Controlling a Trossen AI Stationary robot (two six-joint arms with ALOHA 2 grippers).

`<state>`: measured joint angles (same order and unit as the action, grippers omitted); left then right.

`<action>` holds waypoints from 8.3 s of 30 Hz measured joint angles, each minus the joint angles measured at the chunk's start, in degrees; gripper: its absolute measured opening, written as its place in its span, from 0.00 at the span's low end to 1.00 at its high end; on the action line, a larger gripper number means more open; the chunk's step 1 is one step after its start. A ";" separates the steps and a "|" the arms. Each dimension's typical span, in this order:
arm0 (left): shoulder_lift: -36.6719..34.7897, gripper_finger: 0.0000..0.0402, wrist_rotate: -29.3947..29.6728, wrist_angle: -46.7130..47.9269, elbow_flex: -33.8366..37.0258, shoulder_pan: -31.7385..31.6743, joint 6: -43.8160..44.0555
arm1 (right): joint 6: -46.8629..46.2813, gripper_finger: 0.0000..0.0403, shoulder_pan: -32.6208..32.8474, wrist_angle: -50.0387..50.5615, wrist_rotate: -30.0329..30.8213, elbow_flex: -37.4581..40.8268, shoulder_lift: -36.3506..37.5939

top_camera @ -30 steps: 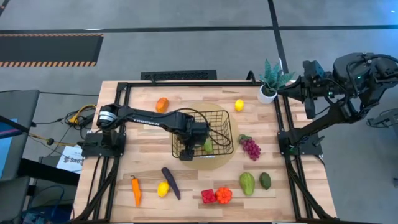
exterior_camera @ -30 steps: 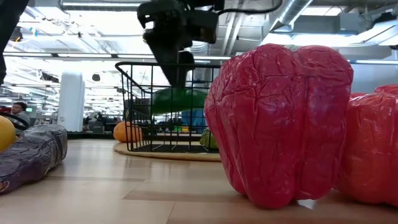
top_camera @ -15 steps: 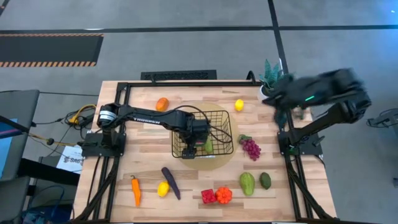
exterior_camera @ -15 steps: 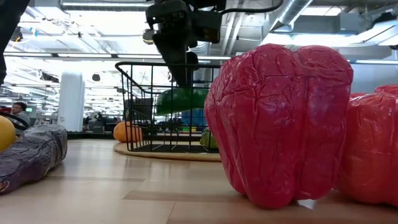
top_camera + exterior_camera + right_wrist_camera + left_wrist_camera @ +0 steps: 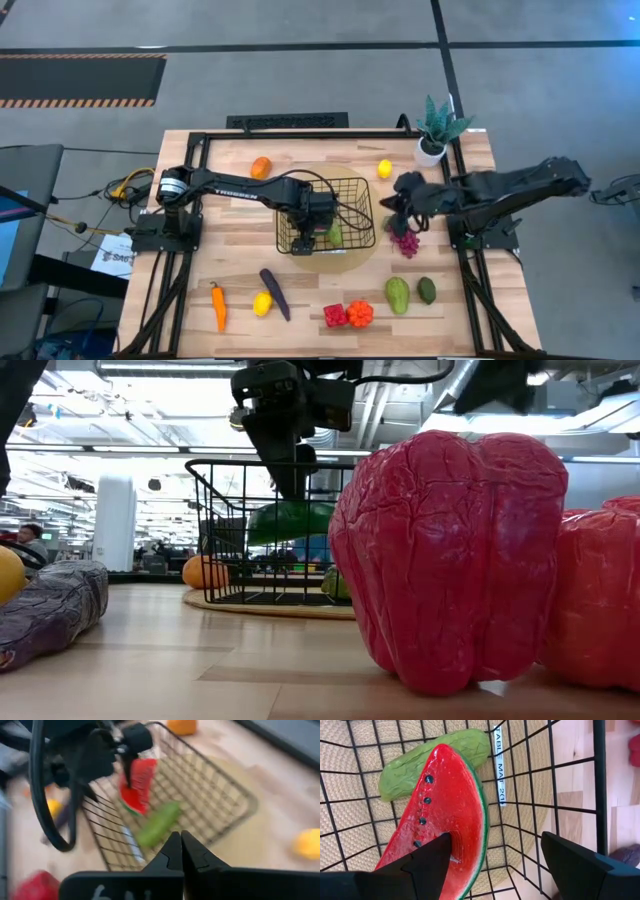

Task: Build produce basket
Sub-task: Put the green watermelon into the wire basket, then put the purple grapes into the wire basket

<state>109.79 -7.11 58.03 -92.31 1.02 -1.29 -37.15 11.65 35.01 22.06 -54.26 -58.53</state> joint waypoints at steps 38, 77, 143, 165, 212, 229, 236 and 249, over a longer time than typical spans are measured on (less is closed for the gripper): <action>-0.06 0.73 0.06 -3.10 -3.02 -0.02 -0.60 | -1.92 0.00 -17.04 -77.66 -37.37 23.58 -22.14; -0.02 0.73 5.96 0.64 -15.49 0.61 -0.16 | 4.23 0.00 -17.05 -48.30 -32.06 19.80 -9.59; -32.92 0.73 46.10 29.95 5.15 15.93 54.89 | -16.52 0.02 2.54 22.03 -10.07 0.22 7.53; -33.85 0.73 41.72 20.22 16.48 17.31 59.42 | -30.39 0.35 0.47 35.91 -13.37 0.22 3.12; -33.85 0.73 42.26 20.49 16.41 17.27 55.59 | -18.97 0.04 -6.93 15.77 -26.71 11.50 -17.17; -33.85 0.73 42.24 20.49 16.41 17.27 55.75 | -19.33 0.01 -5.91 44.58 -15.44 -18.44 -9.01; -33.85 0.73 42.07 20.41 16.41 16.30 55.64 | -10.35 0.00 -6.71 40.10 -6.64 -31.11 -10.99; -33.85 0.73 41.39 20.09 16.41 15.76 55.07 | 13.65 0.00 -10.86 21.30 -16.78 -39.29 -28.77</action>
<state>75.94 34.28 78.12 -75.90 16.78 53.78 -23.50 0.79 56.32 5.28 -93.55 -87.30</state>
